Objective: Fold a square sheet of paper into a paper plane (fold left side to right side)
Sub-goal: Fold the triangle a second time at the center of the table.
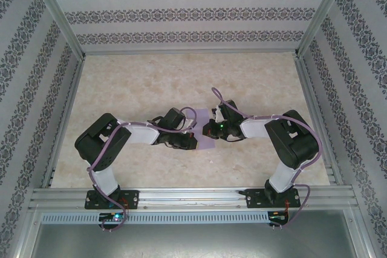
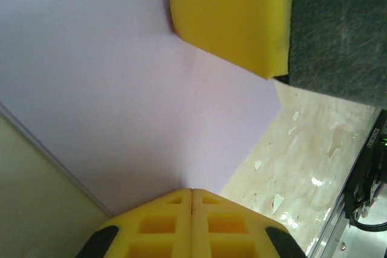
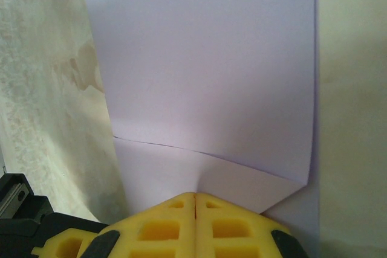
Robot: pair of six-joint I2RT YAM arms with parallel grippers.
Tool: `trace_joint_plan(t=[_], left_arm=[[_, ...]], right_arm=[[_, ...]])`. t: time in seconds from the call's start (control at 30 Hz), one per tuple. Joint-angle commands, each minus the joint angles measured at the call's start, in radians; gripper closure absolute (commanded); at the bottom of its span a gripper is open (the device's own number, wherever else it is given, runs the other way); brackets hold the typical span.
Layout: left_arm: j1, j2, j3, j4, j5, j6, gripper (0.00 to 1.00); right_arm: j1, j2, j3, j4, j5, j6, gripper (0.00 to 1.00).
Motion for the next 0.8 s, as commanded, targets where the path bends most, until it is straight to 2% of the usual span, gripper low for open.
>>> trace_joint_plan(t=[0.0,0.47,0.63,0.73,0.77], left_arm=[[-0.017,-0.012,-0.048,-0.084,0.029,0.023,0.98],[-0.025,-0.069,-0.092,-0.064,0.021,0.006,0.97],[-0.021,-0.144,-0.083,-0.068,0.021,-0.007,0.94],[0.004,-0.212,-0.079,-0.086,0.0,-0.009,0.89],[0.017,-0.238,-0.079,-0.095,-0.011,-0.005,0.87]], right_arm=[[-0.024,0.062,-0.028,-0.146,0.128,-0.034,1.0],[-0.012,0.061,-0.006,-0.151,0.11,-0.04,1.0],[0.005,0.033,0.018,-0.102,0.059,-0.031,1.0],[0.022,-0.017,0.055,-0.085,0.026,-0.029,1.0],[0.024,-0.041,0.063,-0.08,0.026,-0.027,0.96]])
